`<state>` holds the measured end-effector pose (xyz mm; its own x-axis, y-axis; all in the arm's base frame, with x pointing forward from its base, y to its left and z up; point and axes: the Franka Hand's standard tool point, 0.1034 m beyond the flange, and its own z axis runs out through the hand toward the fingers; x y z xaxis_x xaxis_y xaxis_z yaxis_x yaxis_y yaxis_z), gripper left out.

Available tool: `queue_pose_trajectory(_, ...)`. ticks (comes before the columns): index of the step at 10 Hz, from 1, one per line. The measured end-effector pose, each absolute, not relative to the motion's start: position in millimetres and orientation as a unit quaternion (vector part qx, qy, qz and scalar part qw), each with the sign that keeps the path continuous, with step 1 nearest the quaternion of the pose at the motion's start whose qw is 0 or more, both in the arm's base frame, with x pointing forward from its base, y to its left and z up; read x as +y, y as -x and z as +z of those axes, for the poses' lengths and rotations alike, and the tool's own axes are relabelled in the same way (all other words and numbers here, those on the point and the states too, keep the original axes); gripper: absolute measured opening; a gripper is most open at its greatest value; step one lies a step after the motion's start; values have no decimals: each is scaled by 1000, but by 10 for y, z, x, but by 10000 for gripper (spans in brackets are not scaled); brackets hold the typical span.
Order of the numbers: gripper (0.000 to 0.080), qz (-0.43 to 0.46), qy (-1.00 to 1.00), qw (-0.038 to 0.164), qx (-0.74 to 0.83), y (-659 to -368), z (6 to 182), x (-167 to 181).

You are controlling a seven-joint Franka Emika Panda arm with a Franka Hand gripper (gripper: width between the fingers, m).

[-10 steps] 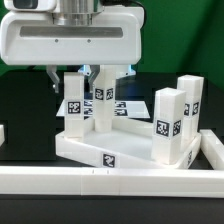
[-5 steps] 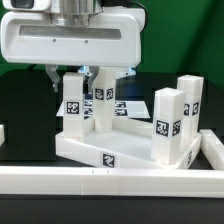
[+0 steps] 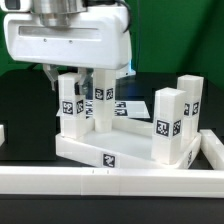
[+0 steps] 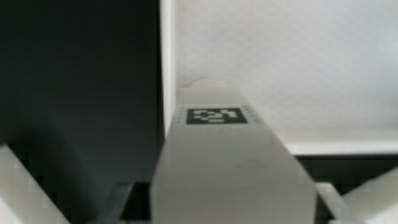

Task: Assemble desk

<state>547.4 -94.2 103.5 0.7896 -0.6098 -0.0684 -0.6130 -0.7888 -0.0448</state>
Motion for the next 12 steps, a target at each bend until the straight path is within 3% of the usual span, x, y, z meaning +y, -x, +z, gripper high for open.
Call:
queue_pose_trajectory(7, 289, 32, 787, 34, 616, -5492, 1025, -897)
queue_pose_trajectory(10, 290, 31, 767, 33, 639, -5497, 1024, -898)
queue_pose_trajectory(12, 602, 39, 780, 22, 624, -5481, 999, -868)
